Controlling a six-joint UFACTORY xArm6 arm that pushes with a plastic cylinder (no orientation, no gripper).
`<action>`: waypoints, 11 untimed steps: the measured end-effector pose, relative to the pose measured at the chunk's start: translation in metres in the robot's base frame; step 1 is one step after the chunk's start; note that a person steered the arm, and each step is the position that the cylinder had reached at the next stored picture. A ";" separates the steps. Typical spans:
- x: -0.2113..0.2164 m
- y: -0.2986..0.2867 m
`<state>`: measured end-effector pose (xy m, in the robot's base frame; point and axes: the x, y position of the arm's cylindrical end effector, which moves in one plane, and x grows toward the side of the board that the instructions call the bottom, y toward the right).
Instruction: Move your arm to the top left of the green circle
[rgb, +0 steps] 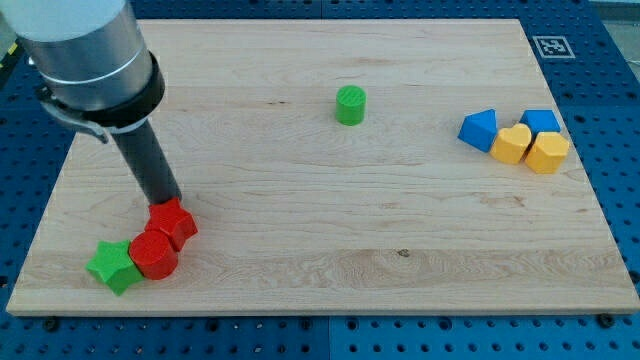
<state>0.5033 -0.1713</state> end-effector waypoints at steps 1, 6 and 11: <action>-0.054 0.013; -0.222 0.180; -0.199 0.180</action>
